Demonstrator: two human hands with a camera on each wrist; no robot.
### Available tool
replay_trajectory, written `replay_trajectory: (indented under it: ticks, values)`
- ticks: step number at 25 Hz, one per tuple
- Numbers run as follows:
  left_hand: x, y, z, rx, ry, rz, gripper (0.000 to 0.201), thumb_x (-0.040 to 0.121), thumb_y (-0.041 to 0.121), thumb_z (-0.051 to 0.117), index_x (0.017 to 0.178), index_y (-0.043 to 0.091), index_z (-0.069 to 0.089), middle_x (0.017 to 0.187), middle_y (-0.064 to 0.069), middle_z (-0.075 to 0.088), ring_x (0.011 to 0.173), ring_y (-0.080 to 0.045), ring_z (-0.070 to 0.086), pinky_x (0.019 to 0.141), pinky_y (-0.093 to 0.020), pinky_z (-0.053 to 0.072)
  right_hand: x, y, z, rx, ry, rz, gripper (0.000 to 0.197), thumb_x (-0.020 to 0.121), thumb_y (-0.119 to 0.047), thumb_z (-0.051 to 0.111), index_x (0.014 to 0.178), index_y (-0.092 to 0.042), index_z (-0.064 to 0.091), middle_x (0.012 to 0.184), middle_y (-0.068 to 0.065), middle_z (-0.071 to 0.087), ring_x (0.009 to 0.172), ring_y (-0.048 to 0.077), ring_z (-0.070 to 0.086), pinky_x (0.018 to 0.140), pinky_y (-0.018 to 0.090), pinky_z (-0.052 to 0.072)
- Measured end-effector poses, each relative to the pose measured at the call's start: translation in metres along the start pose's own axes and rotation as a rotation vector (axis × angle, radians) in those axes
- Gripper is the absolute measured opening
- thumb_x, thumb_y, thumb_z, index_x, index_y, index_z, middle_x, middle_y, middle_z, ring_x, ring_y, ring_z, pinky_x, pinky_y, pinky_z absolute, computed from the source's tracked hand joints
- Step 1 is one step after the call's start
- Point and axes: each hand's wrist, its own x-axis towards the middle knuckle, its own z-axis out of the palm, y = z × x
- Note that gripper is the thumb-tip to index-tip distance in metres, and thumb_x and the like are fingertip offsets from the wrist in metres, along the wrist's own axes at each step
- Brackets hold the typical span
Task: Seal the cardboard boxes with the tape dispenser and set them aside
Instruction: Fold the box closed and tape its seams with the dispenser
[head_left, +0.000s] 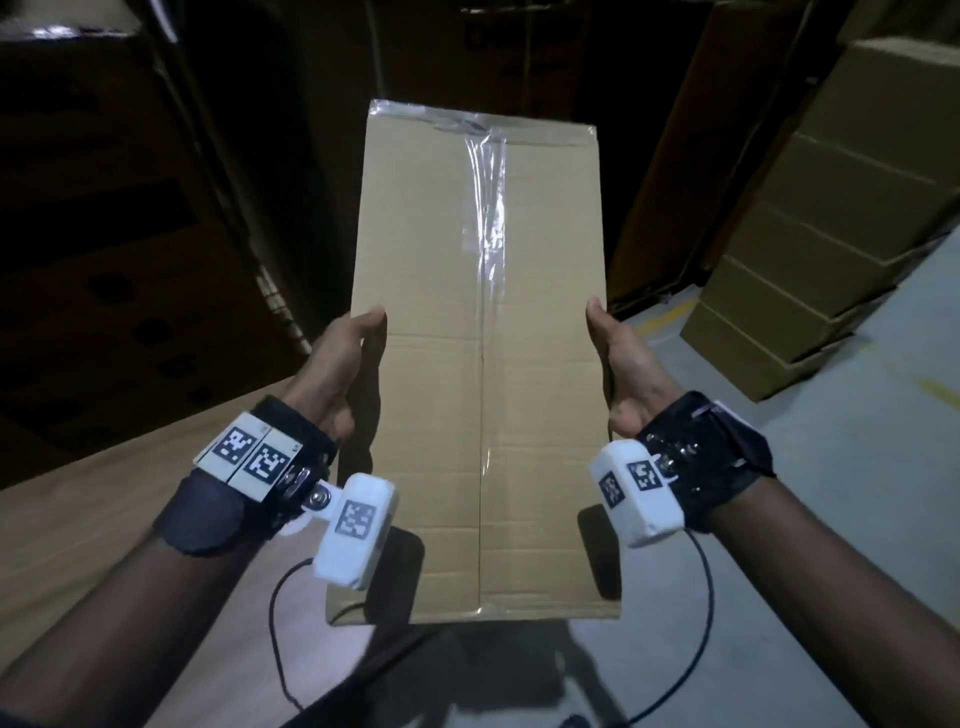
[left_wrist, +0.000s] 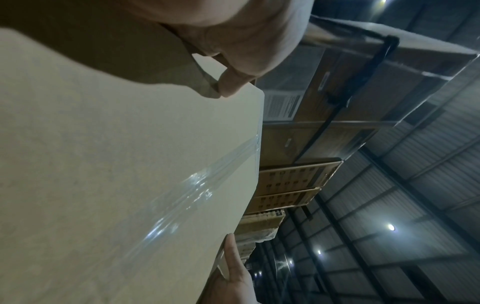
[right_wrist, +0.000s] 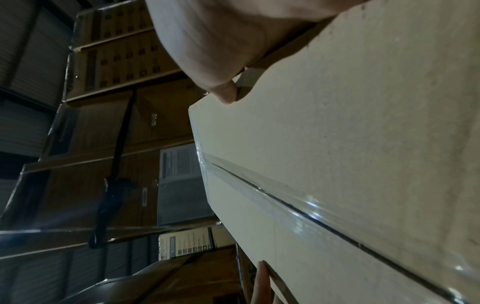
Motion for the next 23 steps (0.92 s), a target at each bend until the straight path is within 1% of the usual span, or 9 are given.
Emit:
replay_trajectory:
  ticks: [3,5,7,9,13,16,18,20,23]
  values:
    - [0.018,-0.019,0.092,-0.057,-0.070,-0.002,0.029,0.103,0.042,0.056,0.115,0.018,0.067,0.083,0.008,0.075,0.088,-0.011,0.068,0.077,-0.028,0.049,0.013,-0.021,-0.090,0.036,0.034,0.019,0.045,0.106,-0.054,0.041,0.123,-0.022,0.068,0.111,0.007,0.077,0.095,0.023,0.073,0.087,0.043,0.056]
    - [0.026,-0.028,0.152,-0.039,-0.122,-0.037,0.053,0.092,0.055,0.063,0.130,0.018,0.066,0.121,0.004,0.073,0.119,-0.021,0.063,0.106,-0.042,0.046,0.022,-0.034,-0.149,0.035,0.061,0.032,0.045,0.106,-0.054,0.042,0.120,-0.021,0.069,0.108,0.007,0.077,0.093,0.023,0.073,0.088,0.044,0.056]
    - [0.050,-0.037,0.201,-0.030,-0.150,-0.044,0.079,0.073,0.065,0.071,0.139,0.022,0.061,0.148,0.001,0.057,0.138,-0.027,0.051,0.118,-0.052,0.033,0.034,-0.049,-0.196,0.044,0.084,0.036,0.045,0.105,-0.054,0.044,0.124,-0.021,0.068,0.108,0.007,0.077,0.092,0.022,0.074,0.084,0.043,0.056]
    - [0.063,-0.039,0.253,-0.014,-0.165,-0.049,0.075,0.079,0.060,0.068,0.140,0.020,0.058,0.150,0.000,0.055,0.140,-0.025,0.047,0.121,-0.051,0.029,0.053,-0.056,-0.241,0.046,0.133,0.030,0.044,0.104,-0.055,0.045,0.127,-0.023,0.066,0.108,0.005,0.077,0.091,0.021,0.075,0.080,0.040,0.057]
    - [0.095,-0.041,0.352,0.045,-0.144,0.039,0.038,0.107,0.036,0.050,0.142,0.022,0.051,0.151,0.000,0.051,0.136,-0.020,0.047,0.119,-0.041,0.032,0.108,-0.065,-0.323,-0.020,0.223,0.016,0.052,0.101,-0.059,0.049,0.145,-0.032,0.052,0.131,0.001,0.069,0.117,0.022,0.067,0.094,0.044,0.056]
    - [0.141,-0.044,0.425,0.111,-0.135,0.108,0.045,0.110,0.033,0.043,0.154,0.022,0.042,0.154,-0.001,0.049,0.141,-0.025,0.044,0.116,-0.042,0.033,0.164,-0.082,-0.381,-0.100,0.247,-0.066,0.045,0.109,-0.044,0.043,0.152,-0.031,0.042,0.131,-0.011,0.066,0.111,0.003,0.065,0.078,0.021,0.054]
    - [0.180,-0.046,0.470,0.091,-0.130,0.152,0.047,0.110,0.030,0.043,0.157,0.028,0.038,0.152,0.001,0.051,0.140,-0.023,0.047,0.116,-0.043,0.036,0.208,-0.095,-0.414,-0.187,0.260,-0.123,0.048,0.111,-0.033,0.040,0.158,-0.037,0.030,0.143,-0.013,0.057,0.122,0.001,0.059,0.093,0.022,0.051]
    - [0.225,-0.043,0.516,0.105,-0.122,0.192,0.052,0.110,0.029,0.042,0.160,0.037,0.029,0.153,0.005,0.049,0.140,-0.021,0.046,0.116,-0.042,0.036,0.257,-0.111,-0.445,-0.279,0.259,-0.151,0.057,0.111,-0.031,0.041,0.158,-0.052,0.018,0.156,-0.014,0.043,0.139,0.008,0.046,0.116,0.036,0.039]
    - [0.268,-0.027,0.570,0.171,-0.083,0.190,0.058,0.110,0.035,0.042,0.158,0.054,0.015,0.163,0.009,0.036,0.147,-0.023,0.037,0.120,-0.048,0.031,0.315,-0.139,-0.482,-0.378,0.273,-0.196,0.060,0.108,-0.036,0.043,0.150,-0.065,0.012,0.161,-0.019,0.035,0.144,0.010,0.039,0.123,0.044,0.030]
